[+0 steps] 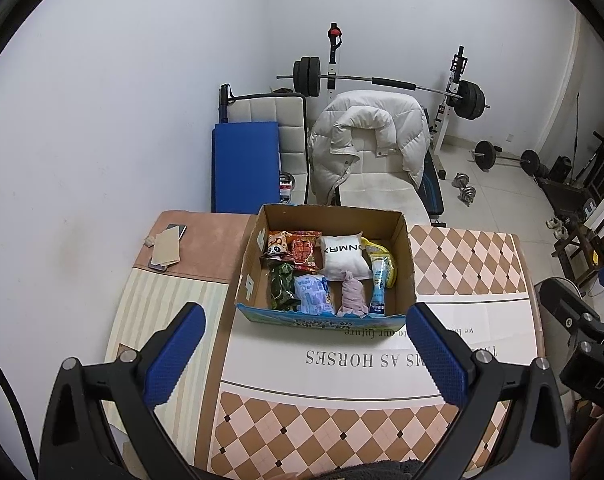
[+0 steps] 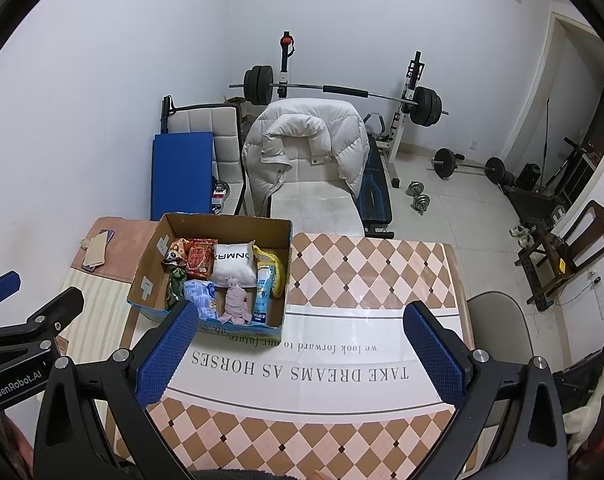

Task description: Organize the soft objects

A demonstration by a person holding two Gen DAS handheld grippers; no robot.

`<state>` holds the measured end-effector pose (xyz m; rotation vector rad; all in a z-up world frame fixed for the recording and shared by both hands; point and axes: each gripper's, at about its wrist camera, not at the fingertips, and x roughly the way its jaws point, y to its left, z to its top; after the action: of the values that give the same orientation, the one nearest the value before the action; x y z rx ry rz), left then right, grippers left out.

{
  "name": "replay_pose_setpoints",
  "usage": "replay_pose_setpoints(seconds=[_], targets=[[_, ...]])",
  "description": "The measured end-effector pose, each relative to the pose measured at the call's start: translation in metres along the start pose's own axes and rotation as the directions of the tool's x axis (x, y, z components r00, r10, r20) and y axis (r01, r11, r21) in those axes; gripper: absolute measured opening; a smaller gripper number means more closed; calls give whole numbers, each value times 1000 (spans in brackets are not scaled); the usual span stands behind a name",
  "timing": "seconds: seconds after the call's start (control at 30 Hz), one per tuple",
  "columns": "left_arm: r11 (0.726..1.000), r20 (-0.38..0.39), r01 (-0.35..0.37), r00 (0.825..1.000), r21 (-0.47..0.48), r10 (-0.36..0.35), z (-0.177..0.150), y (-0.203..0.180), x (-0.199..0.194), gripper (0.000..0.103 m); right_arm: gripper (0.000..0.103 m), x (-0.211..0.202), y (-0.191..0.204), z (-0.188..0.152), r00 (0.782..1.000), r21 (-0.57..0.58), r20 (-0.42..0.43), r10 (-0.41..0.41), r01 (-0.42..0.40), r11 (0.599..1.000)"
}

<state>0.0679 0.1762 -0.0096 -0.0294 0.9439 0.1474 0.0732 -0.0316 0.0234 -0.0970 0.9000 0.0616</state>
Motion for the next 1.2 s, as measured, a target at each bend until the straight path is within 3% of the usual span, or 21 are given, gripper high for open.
replay_pose_setpoints(seconds=[1.2], targets=[[1000,10,-4,1000,0,4,4,4,-5,103,103,-5,2,-7,1000,18,3,-30,30,999]])
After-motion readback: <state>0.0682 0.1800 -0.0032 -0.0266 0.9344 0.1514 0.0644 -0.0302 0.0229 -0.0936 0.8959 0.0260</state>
